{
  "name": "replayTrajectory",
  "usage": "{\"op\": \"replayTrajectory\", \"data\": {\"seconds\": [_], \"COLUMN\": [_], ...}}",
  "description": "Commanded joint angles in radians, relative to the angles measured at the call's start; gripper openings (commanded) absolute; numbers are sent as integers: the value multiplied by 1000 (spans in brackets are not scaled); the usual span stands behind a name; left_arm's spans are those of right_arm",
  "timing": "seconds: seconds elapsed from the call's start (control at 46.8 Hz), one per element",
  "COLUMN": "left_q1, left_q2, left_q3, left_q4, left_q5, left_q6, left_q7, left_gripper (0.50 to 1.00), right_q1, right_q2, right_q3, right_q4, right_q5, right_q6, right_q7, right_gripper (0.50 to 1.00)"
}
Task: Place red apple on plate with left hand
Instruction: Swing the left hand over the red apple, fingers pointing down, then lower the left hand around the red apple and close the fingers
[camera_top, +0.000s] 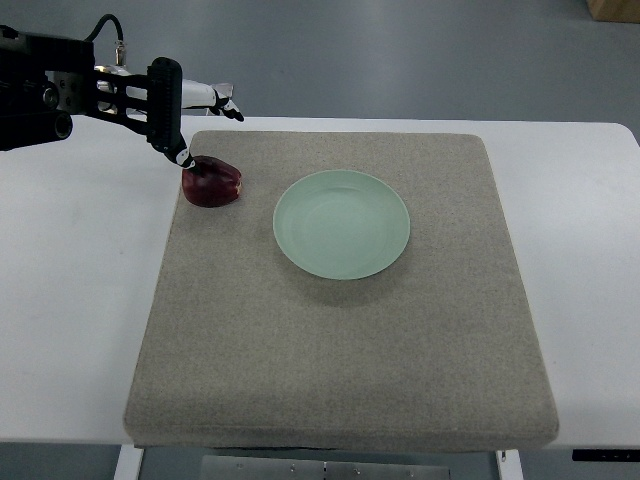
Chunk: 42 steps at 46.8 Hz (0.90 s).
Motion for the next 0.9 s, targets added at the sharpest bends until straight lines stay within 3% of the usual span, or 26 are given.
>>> {"op": "replayTrajectory", "data": {"seconds": [0.0, 0.876], "left_q1": [1, 59], "left_q2": [0, -4], "left_q3": [18, 51], "left_q4": [-3, -18], "left_q5": [1, 1], "left_q6": [-1, 36], "left_q7": [0, 0], "left_gripper": [947, 941], "right_q1": [0, 0], "right_q2": [0, 0], "right_q3": [0, 0], "right_q4": [0, 0], "right_q5": [0, 0], "right_q6": [0, 0], "right_q7": [0, 0], "right_gripper": [930, 930]}}
